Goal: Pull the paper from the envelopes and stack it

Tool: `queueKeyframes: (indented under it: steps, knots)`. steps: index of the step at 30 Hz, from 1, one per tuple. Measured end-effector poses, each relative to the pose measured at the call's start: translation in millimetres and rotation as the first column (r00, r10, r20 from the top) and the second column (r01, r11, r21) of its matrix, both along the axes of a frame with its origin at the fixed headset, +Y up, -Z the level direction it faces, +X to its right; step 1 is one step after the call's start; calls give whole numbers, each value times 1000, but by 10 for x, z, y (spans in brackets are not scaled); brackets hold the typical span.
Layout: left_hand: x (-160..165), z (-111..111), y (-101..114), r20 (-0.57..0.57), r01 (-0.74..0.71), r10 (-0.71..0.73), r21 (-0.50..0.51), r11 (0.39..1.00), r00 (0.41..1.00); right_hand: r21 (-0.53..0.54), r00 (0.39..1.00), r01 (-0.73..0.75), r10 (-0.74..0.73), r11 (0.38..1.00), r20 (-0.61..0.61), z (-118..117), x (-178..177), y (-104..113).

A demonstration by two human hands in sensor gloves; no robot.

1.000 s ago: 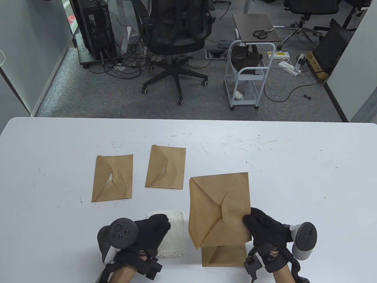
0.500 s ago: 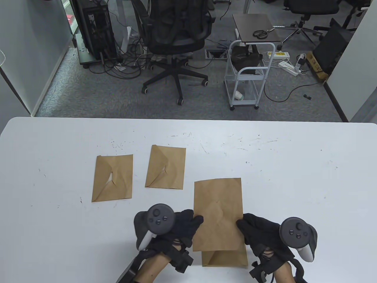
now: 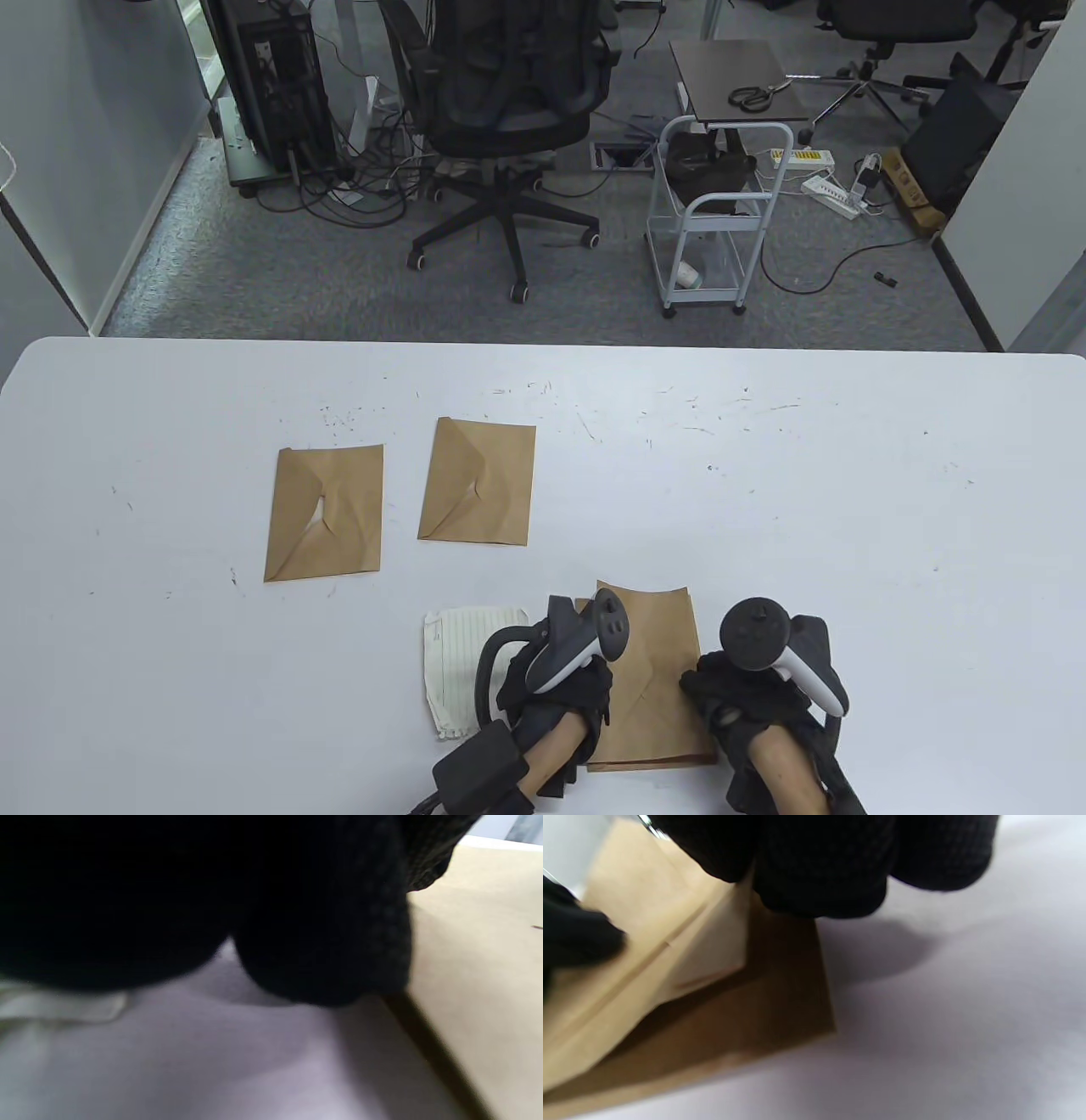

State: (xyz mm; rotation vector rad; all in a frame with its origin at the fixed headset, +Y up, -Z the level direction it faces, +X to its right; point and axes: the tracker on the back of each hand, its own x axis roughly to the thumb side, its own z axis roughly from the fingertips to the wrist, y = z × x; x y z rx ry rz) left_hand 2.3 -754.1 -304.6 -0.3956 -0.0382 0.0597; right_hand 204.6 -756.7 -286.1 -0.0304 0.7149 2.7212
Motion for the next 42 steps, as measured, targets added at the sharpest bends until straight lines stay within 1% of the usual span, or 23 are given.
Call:
queueKeyframes:
  steps: [1,2,4,6,8,12,15,18,20,21,22,23,24,25,26,27,28,30,31,33,35,37,42]
  knots:
    - [29,-5,-1,3,26,-26,-13,1000,1000,-11,999,-42,42,999,2,1,-26,-4]
    - [65,-4,2,1,77,-77,-7,997,997,20,998,-65,65,998,9,4,-68,3]
    - [126,-1,-4,26,156,-157,26,987,987,32,987,-163,162,986,19,26,-144,20]
    - [171,7,0,40,214,-217,55,975,975,77,953,-304,303,950,28,48,-230,33]
    - [184,10,-2,33,225,-227,54,973,973,108,927,-375,372,921,47,66,-277,72]
    - [163,14,11,45,289,-293,75,954,955,105,940,-341,339,934,43,63,-286,65]
    - [108,54,86,50,255,-263,126,959,963,99,954,-301,298,949,39,55,-241,49]
    - [-53,57,381,11,187,-194,205,961,981,82,972,-233,229,969,56,64,-144,90]
    - [-211,-16,622,-67,160,-147,283,945,987,120,985,-160,151,980,79,94,-67,181]
    - [-343,-106,780,-123,146,-110,338,930,986,163,990,-117,101,980,101,118,-9,258]
    - [-431,-183,875,-153,138,-85,379,915,985,198,990,-97,75,975,118,131,25,305]
    - [-571,-338,1004,-221,160,-64,447,880,973,249,990,-73,40,966,135,144,73,367]
    - [-632,-423,1044,-252,179,-62,473,863,966,264,989,-59,21,963,144,149,94,388]
    - [-726,-594,1081,-287,220,-84,483,848,954,276,989,-41,1,960,147,155,114,402]
    - [-796,-756,1077,-318,268,-125,455,849,940,276,990,-37,-4,960,144,155,119,395]
    - [-834,-864,1053,-335,291,-150,427,856,930,269,990,-40,2,962,141,151,116,381]
    - [-866,-998,997,-344,297,-165,378,877,924,252,991,-44,10,967,133,143,108,359]
    - [-894,-1197,852,-363,286,-169,298,911,916,232,992,-50,22,971,123,123,91,319]
    - [-905,-1310,733,-363,265,-169,235,935,916,223,993,-52,27,973,116,114,84,300]
    - [-916,-1465,533,-358,248,-181,151,957,916,208,994,-43,22,977,103,104,80,279]
    - [-917,-1583,332,-354,242,-198,82,967,914,202,995,-33,13,979,101,95,86,270]
    - [-919,-1664,175,-351,228,-198,44,973,915,201,995,-24,3,979,104,86,99,268]
    - [-915,-1734,-50,-389,135,-145,-53,989,910,174,995,17,-33,985,90,54,112,229]
